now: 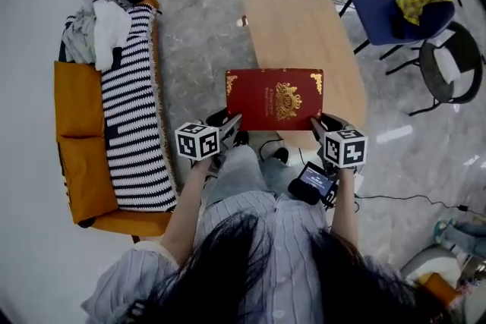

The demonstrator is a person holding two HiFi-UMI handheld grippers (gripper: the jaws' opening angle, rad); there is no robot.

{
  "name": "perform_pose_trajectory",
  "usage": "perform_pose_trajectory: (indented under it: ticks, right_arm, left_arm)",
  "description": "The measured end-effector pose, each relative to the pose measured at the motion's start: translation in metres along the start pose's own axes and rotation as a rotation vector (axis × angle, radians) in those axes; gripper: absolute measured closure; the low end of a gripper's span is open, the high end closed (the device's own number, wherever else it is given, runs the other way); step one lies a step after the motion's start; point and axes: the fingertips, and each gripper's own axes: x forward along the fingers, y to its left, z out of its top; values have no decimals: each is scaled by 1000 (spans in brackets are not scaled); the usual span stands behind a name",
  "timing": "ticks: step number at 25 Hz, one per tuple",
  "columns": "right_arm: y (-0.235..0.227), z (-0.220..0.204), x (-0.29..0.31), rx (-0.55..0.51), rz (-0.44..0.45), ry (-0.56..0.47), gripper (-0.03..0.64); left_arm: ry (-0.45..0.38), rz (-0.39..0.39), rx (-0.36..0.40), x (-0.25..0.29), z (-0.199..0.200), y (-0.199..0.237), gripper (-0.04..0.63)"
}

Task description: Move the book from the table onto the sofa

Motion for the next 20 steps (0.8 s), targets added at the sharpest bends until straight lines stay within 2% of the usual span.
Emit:
perform_pose_trajectory:
  ticks: [5,10,20]
  right_arm:
    - [36,13,18,-100,71,37,488]
    - [59,24,37,-150,129,62,488]
    - [110,56,74,-223,202,103,488]
  left_arm:
    - [-53,84,-61,-41,-9,20,396]
    - [-91,152,-113,-66,-14,35,396]
    - [-179,227,-158,-109,1,78,397]
